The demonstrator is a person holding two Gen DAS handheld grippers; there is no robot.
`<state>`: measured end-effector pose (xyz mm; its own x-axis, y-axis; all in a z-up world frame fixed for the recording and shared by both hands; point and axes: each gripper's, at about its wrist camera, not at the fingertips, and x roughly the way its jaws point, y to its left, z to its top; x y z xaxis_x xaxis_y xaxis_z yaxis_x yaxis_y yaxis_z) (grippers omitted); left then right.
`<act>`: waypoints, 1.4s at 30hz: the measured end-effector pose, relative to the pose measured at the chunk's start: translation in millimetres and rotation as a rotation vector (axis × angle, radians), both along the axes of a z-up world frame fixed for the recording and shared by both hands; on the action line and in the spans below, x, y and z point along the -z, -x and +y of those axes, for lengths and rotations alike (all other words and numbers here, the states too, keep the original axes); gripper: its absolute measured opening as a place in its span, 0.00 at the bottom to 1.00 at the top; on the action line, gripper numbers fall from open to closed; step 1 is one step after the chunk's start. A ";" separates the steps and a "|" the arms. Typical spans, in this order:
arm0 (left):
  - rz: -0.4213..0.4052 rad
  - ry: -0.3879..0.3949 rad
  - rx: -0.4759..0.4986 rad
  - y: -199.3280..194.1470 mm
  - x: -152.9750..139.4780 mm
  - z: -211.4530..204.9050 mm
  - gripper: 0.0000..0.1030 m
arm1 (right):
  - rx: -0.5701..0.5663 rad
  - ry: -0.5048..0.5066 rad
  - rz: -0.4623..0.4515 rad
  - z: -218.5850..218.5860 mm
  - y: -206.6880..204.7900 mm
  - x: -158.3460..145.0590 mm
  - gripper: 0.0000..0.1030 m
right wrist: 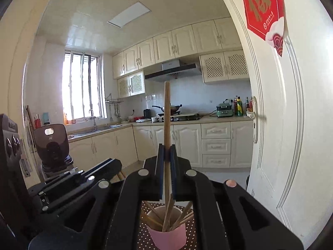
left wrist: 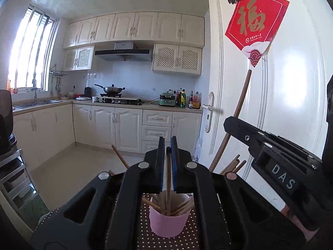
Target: Organize utensils
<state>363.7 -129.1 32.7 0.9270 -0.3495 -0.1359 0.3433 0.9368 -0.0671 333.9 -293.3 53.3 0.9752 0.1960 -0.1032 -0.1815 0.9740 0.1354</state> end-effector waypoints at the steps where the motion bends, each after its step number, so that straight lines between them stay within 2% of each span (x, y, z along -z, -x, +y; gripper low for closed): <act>1: 0.003 0.004 0.001 0.5 0.3 0.9 0.06 | -0.005 -0.003 0.012 -0.1 -1.1 1.3 0.04; 11: 0.021 0.012 -0.003 5.5 0.7 8.8 0.07 | -0.047 0.004 0.080 2.8 -1.4 15.6 0.04; 12: 0.026 0.007 -0.008 5.8 0.8 9.5 0.09 | -0.048 0.003 0.086 2.6 -1.0 15.4 0.04; 13: 0.029 0.001 -0.019 6.4 0.8 10.0 0.12 | -0.050 0.002 0.092 2.5 -0.9 15.1 0.05; 14: 0.031 -0.001 -0.026 6.9 0.8 10.5 0.20 | -0.060 -0.002 0.100 2.4 -1.1 14.4 0.05; 15: 0.031 0.002 -0.026 8.2 0.6 11.4 0.35 | -0.065 -0.005 0.105 2.5 -0.7 13.8 0.05; 17: 0.015 0.001 -0.042 12.7 -0.8 12.6 0.51 | -0.067 -0.005 0.116 3.6 0.4 12.6 0.06; 20: 0.009 -0.018 -0.051 16.6 -2.4 12.3 0.52 | -0.080 -0.016 0.140 4.1 1.4 12.2 0.07; 24: 0.015 -0.021 -0.071 21.8 -4.5 17.4 0.60 | -0.098 -0.016 0.159 5.2 2.9 13.2 0.07; 29: 0.022 -0.045 -0.083 28.8 -6.5 22.6 0.62 | -0.103 -0.030 0.182 6.5 7.0 10.7 0.09; 31: 0.022 -0.050 -0.090 32.9 -7.2 25.7 0.63 | -0.100 -0.025 0.179 8.3 10.8 7.7 0.13; 33: 0.025 -0.051 -0.093 37.1 -7.9 29.3 0.66 | -0.096 -0.020 0.173 10.3 17.0 3.9 0.22; 42: 0.028 -0.059 -0.105 72.0 -12.2 48.0 0.70 | -0.093 0.033 0.150 22.2 55.4 -5.9 0.33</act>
